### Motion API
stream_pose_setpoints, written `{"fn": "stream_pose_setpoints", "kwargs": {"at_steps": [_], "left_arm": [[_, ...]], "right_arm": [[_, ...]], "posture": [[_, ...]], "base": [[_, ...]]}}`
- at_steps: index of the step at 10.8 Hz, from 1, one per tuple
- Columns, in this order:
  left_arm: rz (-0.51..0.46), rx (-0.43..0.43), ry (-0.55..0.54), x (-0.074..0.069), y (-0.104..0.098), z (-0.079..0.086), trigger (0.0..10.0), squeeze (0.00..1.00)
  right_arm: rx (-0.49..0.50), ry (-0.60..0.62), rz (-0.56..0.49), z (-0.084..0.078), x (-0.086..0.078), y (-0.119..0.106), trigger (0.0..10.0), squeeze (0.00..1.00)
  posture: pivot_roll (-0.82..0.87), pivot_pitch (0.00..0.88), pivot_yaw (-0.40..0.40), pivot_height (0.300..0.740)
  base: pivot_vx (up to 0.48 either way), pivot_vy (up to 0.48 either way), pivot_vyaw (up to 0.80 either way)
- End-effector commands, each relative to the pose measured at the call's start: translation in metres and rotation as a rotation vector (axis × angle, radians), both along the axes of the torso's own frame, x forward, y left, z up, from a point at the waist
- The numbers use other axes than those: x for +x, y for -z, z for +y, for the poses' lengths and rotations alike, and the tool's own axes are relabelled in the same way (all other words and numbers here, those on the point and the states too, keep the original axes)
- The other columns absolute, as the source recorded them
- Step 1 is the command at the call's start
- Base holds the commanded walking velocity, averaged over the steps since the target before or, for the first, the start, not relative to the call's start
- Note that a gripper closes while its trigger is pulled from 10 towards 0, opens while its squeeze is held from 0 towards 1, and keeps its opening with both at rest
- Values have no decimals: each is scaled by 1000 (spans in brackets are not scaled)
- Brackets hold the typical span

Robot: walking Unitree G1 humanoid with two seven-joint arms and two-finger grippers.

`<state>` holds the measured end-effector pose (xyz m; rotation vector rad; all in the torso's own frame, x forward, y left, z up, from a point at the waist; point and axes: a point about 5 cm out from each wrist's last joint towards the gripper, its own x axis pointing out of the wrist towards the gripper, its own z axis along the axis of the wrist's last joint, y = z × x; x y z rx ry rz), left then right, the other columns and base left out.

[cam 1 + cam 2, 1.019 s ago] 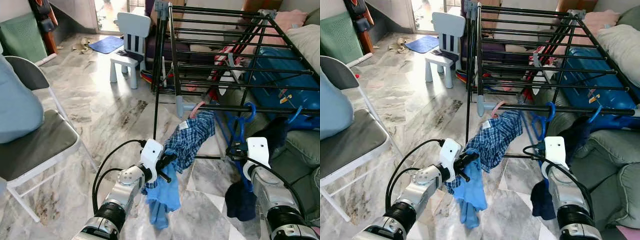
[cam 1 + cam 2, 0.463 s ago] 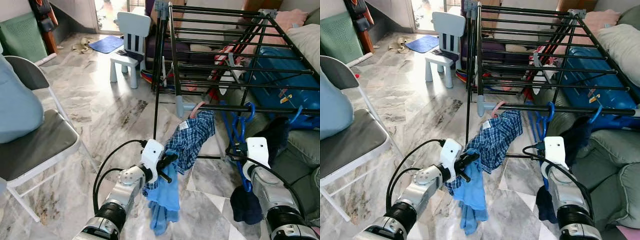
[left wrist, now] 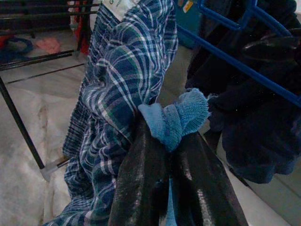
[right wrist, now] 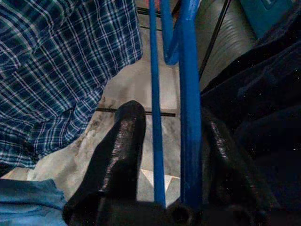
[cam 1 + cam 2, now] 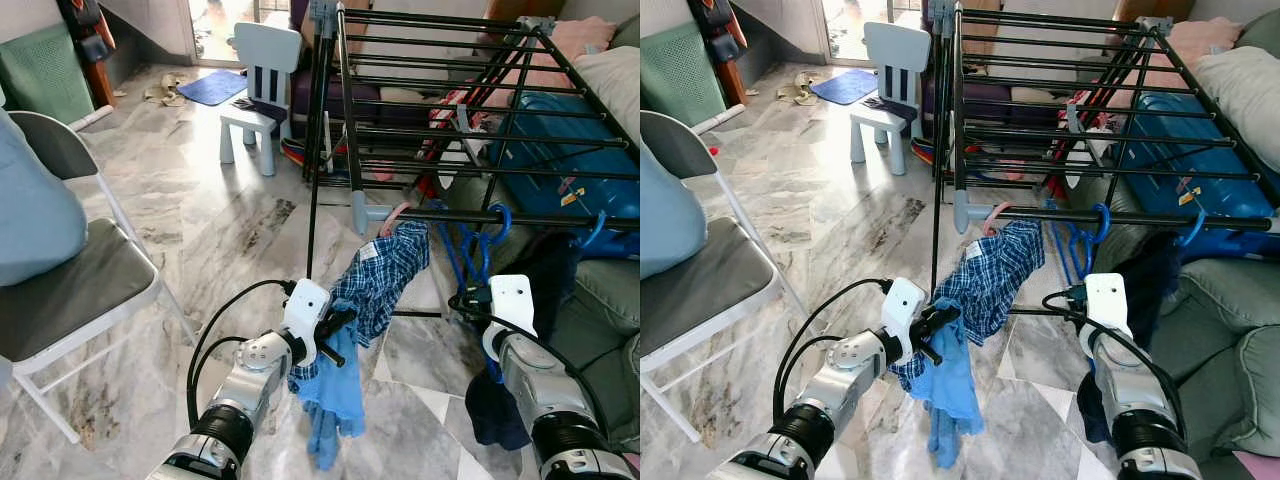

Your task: Hang hanger

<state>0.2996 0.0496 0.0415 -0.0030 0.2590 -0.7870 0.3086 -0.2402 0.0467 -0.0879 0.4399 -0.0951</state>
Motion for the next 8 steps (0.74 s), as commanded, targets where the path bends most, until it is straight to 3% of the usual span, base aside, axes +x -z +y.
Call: {"fn": "stream_pose_setpoints", "kwargs": {"at_steps": [1, 2, 3, 4, 5, 8], "left_arm": [[-24, 4, 22, 2, -5, -4, 10000, 0], [-24, 5, 23, 2, -5, -5, 10000, 0], [-23, 6, 25, 2, -5, -5, 10000, 0], [-22, 7, 27, 2, -4, -5, 10000, 0], [-22, 10, 29, 2, -4, -5, 10000, 0], [-22, 15, 29, 2, -4, -5, 10000, 0]], "right_arm": [[-9, 4, -19, -2, 2, -4, 10000, 910], [-9, 3, -19, -2, 3, -5, 10000, 306], [-8, 6, -18, -3, 5, -6, 10000, 0], [-1, 2, -22, -2, 6, -6, 7176, 0], [-3, 2, -20, -2, 6, -6, 0, 0], [5, -1, -22, 0, 7, -6, 0, 0]], "posture": [[26, 0, -62, 740], [26, 0, -61, 740], [27, 0, -61, 740], [27, 0, -60, 740], [28, 0, -61, 740], [30, 0, -60, 740]], "base": [[0, 0, 0], [0, 0, 0], [0, 0, 0], [0, 0, 0], [0, 0, 0], [0, 0, 0]]}}
